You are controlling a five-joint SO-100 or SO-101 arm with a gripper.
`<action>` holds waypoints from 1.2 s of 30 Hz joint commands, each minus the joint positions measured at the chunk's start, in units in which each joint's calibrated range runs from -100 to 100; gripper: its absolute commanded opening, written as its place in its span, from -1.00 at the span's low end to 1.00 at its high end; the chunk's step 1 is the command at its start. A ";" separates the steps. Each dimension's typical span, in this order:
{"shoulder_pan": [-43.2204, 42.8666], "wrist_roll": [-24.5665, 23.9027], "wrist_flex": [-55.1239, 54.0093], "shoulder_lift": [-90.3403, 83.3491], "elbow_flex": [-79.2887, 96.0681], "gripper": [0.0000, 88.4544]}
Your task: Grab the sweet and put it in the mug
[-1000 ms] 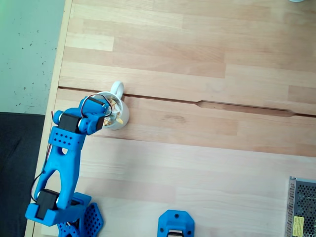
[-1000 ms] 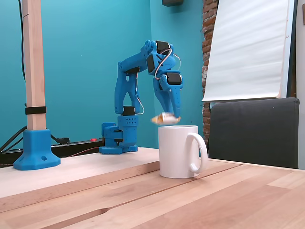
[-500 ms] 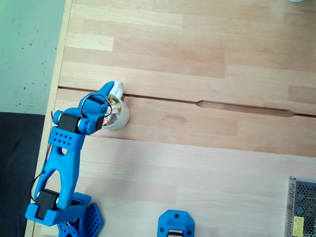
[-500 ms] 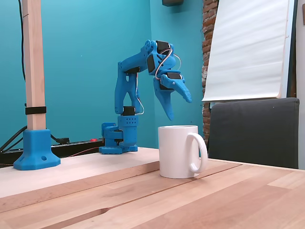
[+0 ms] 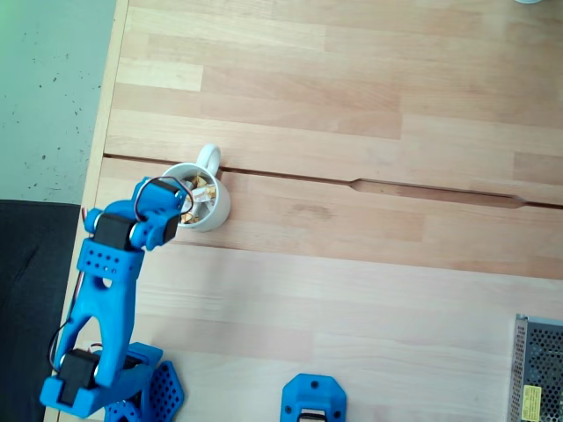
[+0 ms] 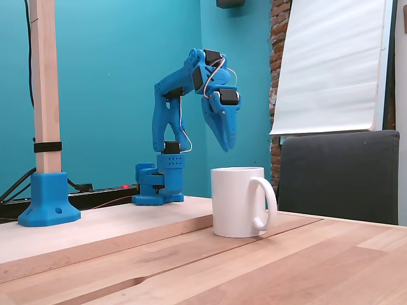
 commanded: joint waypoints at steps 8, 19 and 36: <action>-1.32 0.24 -0.80 -23.84 19.40 -1.00; -7.20 0.29 -5.55 -54.13 48.48 -1.00; -8.07 0.34 -28.05 -82.19 83.89 -1.00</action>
